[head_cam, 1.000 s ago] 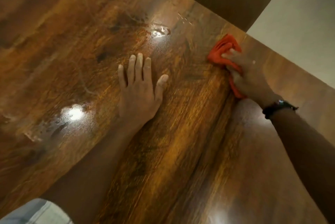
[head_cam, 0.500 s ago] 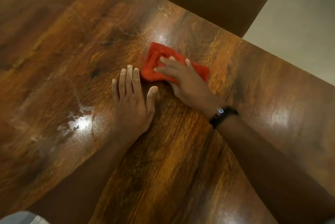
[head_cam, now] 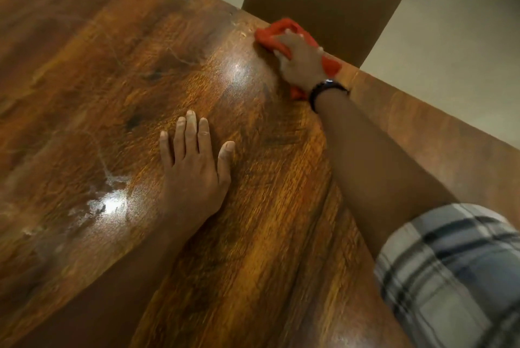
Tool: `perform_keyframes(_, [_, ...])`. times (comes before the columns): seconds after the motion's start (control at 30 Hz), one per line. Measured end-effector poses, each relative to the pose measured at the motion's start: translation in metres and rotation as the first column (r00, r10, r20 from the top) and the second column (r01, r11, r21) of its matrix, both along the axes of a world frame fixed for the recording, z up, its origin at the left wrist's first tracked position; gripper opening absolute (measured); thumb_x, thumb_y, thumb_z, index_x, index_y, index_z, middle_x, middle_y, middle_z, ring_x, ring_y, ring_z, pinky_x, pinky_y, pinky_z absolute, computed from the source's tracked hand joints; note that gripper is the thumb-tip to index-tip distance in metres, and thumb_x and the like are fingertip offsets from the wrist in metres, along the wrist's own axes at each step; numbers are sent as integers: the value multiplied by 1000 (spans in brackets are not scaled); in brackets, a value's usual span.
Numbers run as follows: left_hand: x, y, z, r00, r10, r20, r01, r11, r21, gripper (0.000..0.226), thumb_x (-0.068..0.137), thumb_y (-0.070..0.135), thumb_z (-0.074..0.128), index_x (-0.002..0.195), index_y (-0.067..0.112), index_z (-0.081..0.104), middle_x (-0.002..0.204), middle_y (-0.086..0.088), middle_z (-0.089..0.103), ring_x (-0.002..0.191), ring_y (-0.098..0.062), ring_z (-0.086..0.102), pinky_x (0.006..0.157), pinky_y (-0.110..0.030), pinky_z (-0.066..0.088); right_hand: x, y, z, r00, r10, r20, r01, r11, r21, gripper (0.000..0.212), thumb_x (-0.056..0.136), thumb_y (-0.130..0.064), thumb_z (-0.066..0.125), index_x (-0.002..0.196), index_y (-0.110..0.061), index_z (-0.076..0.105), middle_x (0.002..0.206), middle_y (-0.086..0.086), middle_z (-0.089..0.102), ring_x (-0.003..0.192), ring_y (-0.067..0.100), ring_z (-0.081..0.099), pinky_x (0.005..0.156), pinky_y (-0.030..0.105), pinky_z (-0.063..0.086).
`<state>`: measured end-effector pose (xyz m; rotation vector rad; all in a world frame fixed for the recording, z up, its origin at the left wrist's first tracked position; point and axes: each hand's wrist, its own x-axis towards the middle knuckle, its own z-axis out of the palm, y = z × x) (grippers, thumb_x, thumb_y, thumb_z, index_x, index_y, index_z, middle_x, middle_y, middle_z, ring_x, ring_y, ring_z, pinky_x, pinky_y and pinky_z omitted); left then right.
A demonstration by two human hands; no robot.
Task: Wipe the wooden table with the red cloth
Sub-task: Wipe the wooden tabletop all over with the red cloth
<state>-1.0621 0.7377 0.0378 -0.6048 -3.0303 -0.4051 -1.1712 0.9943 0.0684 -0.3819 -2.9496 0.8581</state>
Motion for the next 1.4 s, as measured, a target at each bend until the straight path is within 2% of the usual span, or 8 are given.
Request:
perform_keyframes(0.2, [1,1,3,1000,-5,-5,5,1000,-12,75,101,53,1,150,3,28,160,-18,21,150,-30,14,121,-53,9,76,-72,-8,957,288,18,-285,954,-94,42,101,-19,47,140,-33,48,159,-5,28,150,16,12,118,45,-7])
perform_keyframes(0.37, [0,1,6,1000,-17,23,18,999,-34,74,102,51,2,150,2,30,160,-19,22,149,-33,16,120,-56,11,188,-3,-2,999,-6,54,11,997,-81,40,101,-26,48,138,-42,46,158,-10,28,148,11,16,121,54,0])
perform_keyframes(0.53, [0,0,0,999,-32,28,32,999,-12,71,103,50,7,150,1,30,159,-21,21,149,-35,16,120,-58,10,163,3,-3,975,-211,75,209,977,29,42,103,-32,42,145,-35,40,161,0,22,150,23,13,116,60,-6])
perform_keyframes(0.8, [0,1,5,999,-3,53,-3,995,103,69,102,51,12,145,3,36,158,-19,27,149,-31,17,122,-54,6,75,-83,-12,999,19,29,-20,999,27,43,101,-26,47,143,-34,44,160,-3,24,150,22,12,117,54,-8])
perform_keyframes(0.9, [6,-13,12,997,-23,74,7,980,197,61,101,52,18,129,7,49,146,-15,43,143,-29,29,120,-55,13,116,-118,-10,990,140,-9,-140,990,-32,48,99,-16,49,144,-33,44,160,-3,25,150,18,11,118,49,-6])
perform_keyframes(1.07, [48,-101,25,990,-111,86,99,987,127,46,101,53,25,103,18,55,115,-3,53,114,-25,48,106,-45,33,222,-110,-11,976,218,22,-219,976,6,55,96,-14,55,144,-39,42,159,-13,24,149,11,16,120,44,4])
perform_keyframes(1.27, [85,-228,29,997,-35,69,39,998,-54,61,98,54,24,134,12,49,144,-9,43,138,-30,33,115,-50,23,196,-93,-3,994,-72,81,71,997,9,46,101,-26,48,146,-32,40,161,0,21,150,26,13,116,61,1])
perform_keyframes(1.4, [98,-285,18,978,209,25,-204,971,-129,64,98,54,24,142,10,42,154,-12,34,148,-31,19,117,-59,4,141,-156,-8,996,49,72,-52,998,30,46,101,-28,47,146,-32,40,162,3,20,150,29,11,116,61,-3])
